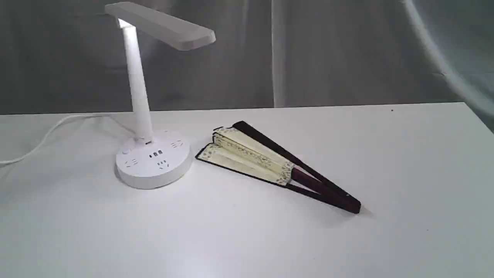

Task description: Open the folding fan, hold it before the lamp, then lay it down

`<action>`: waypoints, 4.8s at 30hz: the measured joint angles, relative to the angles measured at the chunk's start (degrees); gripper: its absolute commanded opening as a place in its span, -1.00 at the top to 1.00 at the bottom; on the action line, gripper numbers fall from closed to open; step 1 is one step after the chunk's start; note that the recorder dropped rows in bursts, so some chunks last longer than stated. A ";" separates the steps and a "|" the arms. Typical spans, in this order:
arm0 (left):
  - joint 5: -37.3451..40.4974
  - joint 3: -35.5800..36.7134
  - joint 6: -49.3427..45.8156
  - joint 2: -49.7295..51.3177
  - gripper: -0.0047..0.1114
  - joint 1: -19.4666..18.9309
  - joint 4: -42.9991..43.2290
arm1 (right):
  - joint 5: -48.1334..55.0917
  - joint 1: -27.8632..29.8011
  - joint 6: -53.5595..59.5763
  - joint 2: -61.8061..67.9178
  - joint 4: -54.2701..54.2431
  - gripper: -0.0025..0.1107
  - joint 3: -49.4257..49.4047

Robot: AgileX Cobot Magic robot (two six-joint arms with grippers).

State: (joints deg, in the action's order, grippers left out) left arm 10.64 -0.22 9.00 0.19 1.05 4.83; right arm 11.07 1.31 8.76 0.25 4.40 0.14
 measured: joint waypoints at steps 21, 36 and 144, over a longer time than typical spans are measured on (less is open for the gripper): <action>-3.25 0.00 0.00 0.00 0.92 0.00 -2.26 | -5.72 0.00 0.00 0.00 -9.24 0.96 0.00; -0.16 -3.99 0.00 0.00 0.92 0.00 -12.59 | -9.80 0.00 0.00 0.00 -17.83 0.96 7.99; 24.43 -43.68 -7.28 83.34 0.92 8.27 -14.42 | 25.07 -22.15 16.68 127.05 -20.58 0.28 95.98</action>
State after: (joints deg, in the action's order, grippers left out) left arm 35.07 -43.89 1.72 83.53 9.32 -9.60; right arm 36.14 -20.84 25.44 127.29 -16.17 96.12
